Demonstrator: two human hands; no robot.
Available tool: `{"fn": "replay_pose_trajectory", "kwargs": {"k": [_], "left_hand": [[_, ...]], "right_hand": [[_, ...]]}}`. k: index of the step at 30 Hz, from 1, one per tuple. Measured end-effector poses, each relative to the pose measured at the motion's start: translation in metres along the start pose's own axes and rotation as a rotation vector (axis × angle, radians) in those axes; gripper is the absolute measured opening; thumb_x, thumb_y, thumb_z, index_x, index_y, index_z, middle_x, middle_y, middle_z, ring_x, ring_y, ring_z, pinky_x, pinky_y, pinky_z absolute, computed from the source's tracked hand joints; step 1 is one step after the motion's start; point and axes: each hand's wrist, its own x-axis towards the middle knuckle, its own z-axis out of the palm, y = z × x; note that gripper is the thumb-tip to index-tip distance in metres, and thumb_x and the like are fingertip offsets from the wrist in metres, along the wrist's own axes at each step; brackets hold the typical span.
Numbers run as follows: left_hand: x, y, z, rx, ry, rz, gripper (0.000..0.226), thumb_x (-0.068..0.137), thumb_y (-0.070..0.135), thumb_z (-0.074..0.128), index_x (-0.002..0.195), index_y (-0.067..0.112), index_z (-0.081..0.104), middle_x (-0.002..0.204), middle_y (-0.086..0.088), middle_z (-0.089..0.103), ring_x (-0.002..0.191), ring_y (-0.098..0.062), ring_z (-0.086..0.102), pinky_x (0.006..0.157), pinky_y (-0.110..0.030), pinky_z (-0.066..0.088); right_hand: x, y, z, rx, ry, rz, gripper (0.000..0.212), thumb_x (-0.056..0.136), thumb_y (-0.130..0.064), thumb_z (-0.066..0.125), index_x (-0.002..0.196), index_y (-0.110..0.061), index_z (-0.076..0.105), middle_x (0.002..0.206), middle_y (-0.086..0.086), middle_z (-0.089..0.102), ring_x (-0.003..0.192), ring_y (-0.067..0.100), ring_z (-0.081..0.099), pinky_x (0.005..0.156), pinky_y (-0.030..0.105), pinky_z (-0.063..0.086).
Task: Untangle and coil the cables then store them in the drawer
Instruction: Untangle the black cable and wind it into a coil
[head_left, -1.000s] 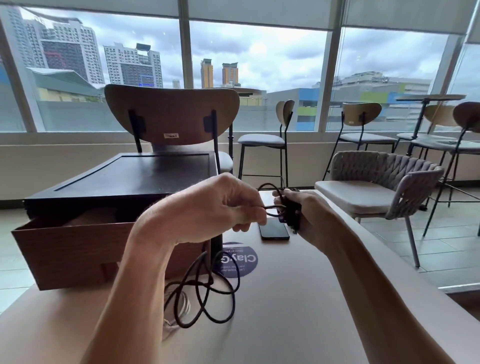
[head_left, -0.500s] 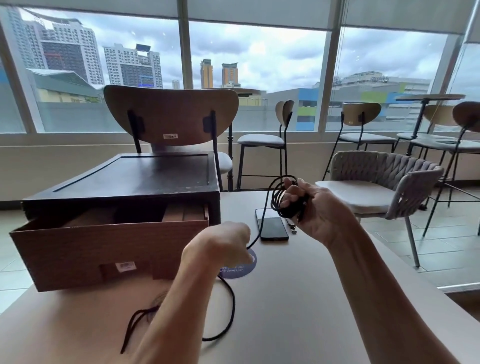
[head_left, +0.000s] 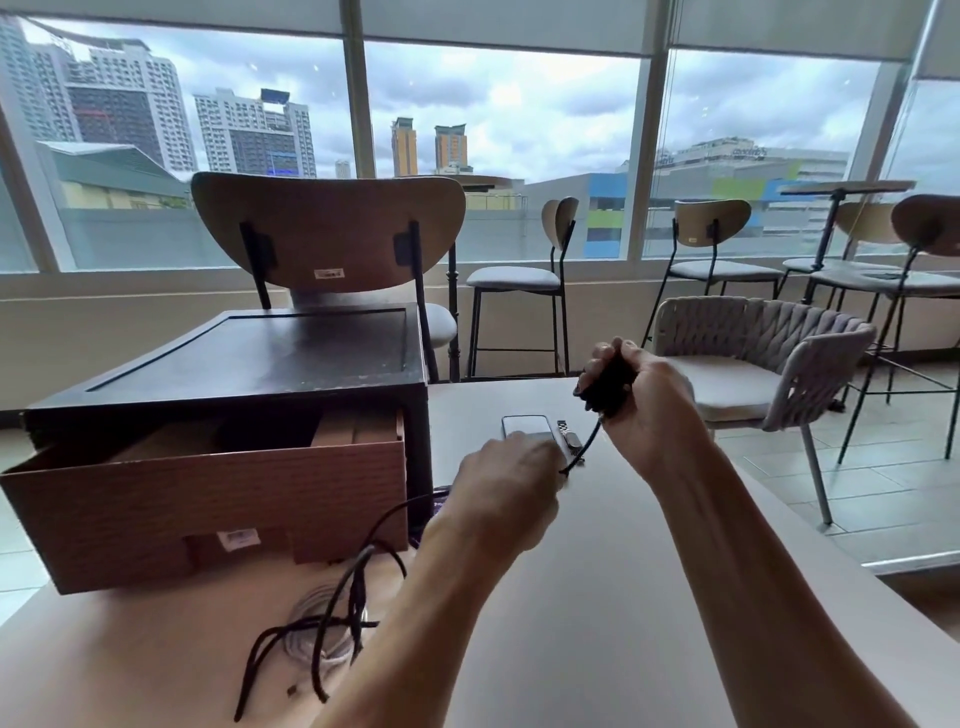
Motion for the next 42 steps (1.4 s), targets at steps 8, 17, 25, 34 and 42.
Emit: {"fn": "replay_pose_trajectory", "kwargs": {"k": [8,17,25,34,42], "left_hand": [[-0.01,-0.017,-0.049,-0.095,0.194,0.016,0.016,0.099,0.033,0.058,0.094,0.021,0.068,0.091,-0.002,0.065,0.082,-0.025,0.063,0.074,-0.039,0.054],[-0.013,-0.05,-0.064,-0.349,0.458,0.157,0.013,0.084,0.031,0.079,0.077,0.024,0.071,0.071,0.013,0.066,0.071,0.0,0.061,0.063,-0.009,0.042],[-0.013,-0.063,-0.068,-0.578,0.679,0.133,0.018,0.086,0.033,0.073,0.073,0.022,0.068,0.057,0.019,0.062,0.049,0.002,0.054,0.052,-0.007,0.038],[0.001,-0.078,-0.046,-0.688,0.505,0.004,0.024,0.094,0.037,0.066,0.076,0.021,0.068,0.063,0.007,0.064,0.052,0.0,0.053,0.057,-0.022,0.043],[0.004,-0.064,-0.027,-0.534,0.126,-0.07,0.006,0.097,0.017,0.064,0.091,0.016,0.066,0.088,0.001,0.068,0.077,-0.011,0.064,0.065,-0.021,0.052]], "right_hand": [[-0.012,0.005,-0.002,-0.64,-0.291,-0.053,0.026,0.107,-0.011,0.034,0.091,-0.004,0.053,0.066,0.009,0.066,0.056,0.018,0.062,0.06,0.028,0.05],[-0.031,-0.003,0.003,-0.676,-0.682,0.218,0.021,0.104,-0.014,0.039,0.097,-0.001,0.054,0.063,0.009,0.051,0.055,0.019,0.043,0.057,0.025,0.043],[-0.031,-0.008,0.002,-0.452,-0.85,0.3,0.036,0.102,-0.038,0.039,0.093,-0.006,0.053,0.056,-0.009,0.03,0.044,0.003,0.026,0.046,0.018,0.026],[-0.025,-0.006,-0.001,-0.215,-0.777,0.224,0.026,0.102,-0.027,0.04,0.086,-0.011,0.054,0.053,-0.012,0.027,0.043,0.004,0.018,0.042,0.016,0.027],[-0.015,-0.012,0.006,0.255,-0.804,0.205,0.024,0.107,-0.021,0.032,0.096,-0.012,0.051,0.067,-0.006,0.051,0.05,0.005,0.034,0.06,0.019,0.04]]}}
